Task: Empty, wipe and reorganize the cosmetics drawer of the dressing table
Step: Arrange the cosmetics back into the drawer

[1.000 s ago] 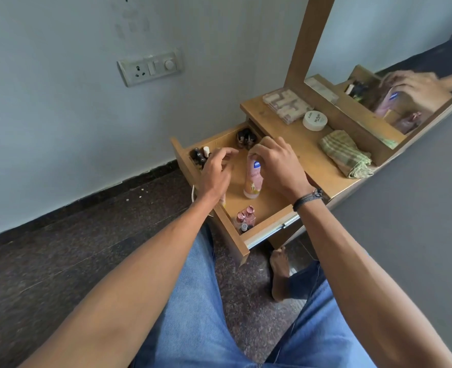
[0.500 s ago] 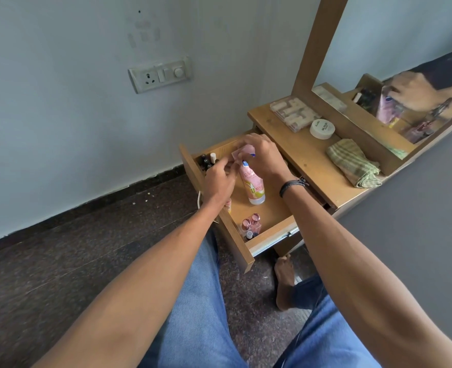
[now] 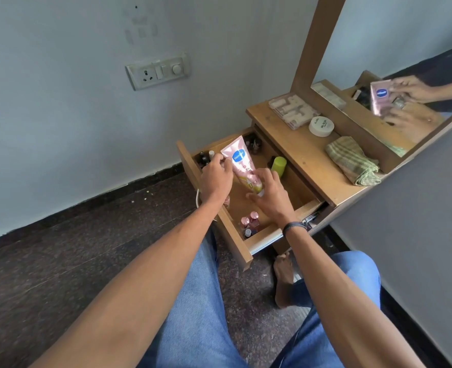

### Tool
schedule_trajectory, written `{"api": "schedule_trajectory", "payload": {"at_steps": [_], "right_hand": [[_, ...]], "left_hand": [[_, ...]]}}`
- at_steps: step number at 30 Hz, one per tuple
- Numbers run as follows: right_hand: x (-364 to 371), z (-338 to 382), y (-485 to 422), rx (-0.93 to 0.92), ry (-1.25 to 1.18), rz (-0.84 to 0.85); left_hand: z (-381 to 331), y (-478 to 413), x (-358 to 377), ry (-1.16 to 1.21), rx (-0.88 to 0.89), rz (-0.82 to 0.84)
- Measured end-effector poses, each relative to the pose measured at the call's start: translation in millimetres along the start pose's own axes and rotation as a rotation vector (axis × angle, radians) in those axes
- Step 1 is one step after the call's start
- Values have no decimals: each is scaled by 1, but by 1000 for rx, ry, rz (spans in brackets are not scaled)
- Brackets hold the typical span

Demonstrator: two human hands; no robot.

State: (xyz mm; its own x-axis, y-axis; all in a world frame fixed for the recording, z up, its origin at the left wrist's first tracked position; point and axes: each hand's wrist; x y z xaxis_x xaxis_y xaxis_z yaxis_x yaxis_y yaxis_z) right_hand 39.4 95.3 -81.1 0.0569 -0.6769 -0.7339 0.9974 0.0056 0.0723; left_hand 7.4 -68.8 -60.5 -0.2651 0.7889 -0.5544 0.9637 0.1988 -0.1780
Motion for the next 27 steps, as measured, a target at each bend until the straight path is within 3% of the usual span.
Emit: {"api": "schedule_trajectory", "payload": {"at_steps": [9,27], "right_hand": [[0,-2,1,53,9,14],[5,-5,5,96,266,91]], "left_hand": [[-1,1,2,-62,-19,67],[8,4,6,21,29,-109]]}}
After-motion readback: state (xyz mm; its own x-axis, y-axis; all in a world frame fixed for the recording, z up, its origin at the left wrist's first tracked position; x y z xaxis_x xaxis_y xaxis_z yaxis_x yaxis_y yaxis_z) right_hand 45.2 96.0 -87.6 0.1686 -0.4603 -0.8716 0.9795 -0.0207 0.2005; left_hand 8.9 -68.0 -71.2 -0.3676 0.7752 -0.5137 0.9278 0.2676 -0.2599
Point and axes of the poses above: each hand's wrist, its own y-axis away from the middle knuckle, its own x-axis out of the palm, z = x × y, and after that the axes turned 6 degrees about x, right-handed
